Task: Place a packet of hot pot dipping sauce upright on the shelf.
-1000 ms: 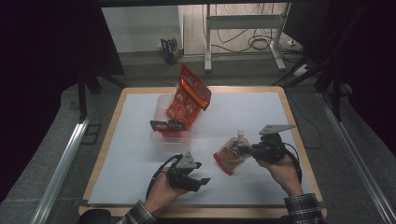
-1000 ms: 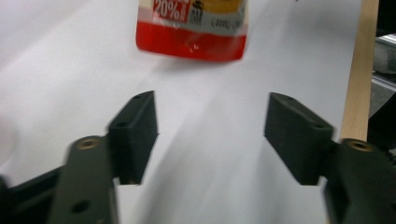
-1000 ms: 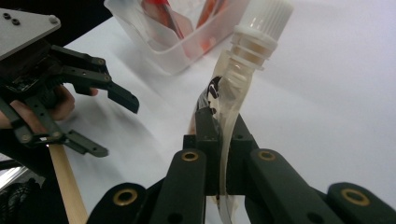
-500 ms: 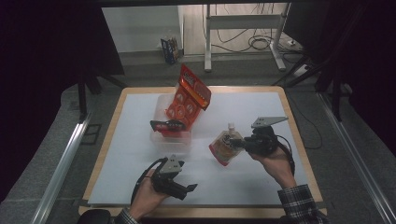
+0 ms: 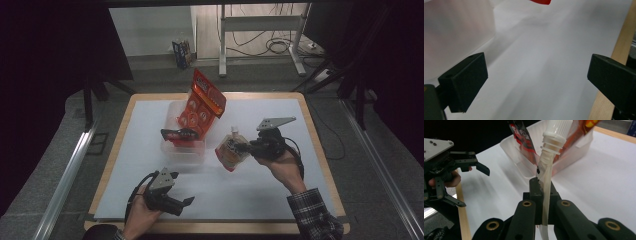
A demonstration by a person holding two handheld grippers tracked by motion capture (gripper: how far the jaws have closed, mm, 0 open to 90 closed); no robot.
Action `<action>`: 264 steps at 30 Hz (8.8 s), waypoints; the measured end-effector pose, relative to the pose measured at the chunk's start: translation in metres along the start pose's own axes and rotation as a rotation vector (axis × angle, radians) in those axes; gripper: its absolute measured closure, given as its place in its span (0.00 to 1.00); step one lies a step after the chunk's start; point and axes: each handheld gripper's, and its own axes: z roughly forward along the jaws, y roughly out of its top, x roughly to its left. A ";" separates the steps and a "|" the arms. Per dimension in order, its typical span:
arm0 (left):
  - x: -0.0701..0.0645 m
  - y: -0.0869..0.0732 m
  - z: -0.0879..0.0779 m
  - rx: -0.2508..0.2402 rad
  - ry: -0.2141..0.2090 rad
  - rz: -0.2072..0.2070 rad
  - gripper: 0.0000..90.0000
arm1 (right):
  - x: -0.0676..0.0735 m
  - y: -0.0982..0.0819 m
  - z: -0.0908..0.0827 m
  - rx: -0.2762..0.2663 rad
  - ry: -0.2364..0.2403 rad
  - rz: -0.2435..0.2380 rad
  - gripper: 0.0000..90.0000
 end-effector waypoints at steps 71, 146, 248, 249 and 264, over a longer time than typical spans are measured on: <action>0.020 -0.019 -0.027 0.003 0.088 -0.054 0.01 | 0.039 0.089 0.101 0.027 0.169 -0.199 0.99; 0.020 -0.020 -0.024 0.014 0.099 -0.039 0.01 | 0.038 0.074 0.141 0.126 0.041 -0.197 0.54; 0.017 -0.020 -0.026 -0.038 0.121 0.017 0.00 | 0.028 0.001 0.065 0.047 -0.071 -0.126 0.00; 0.017 -0.020 -0.026 -0.038 0.122 0.019 0.00 | 0.029 0.001 0.064 0.044 -0.074 -0.128 0.00; 0.017 -0.020 -0.027 -0.026 0.130 0.014 0.00 | 0.030 -0.010 0.051 0.040 -0.117 -0.133 0.00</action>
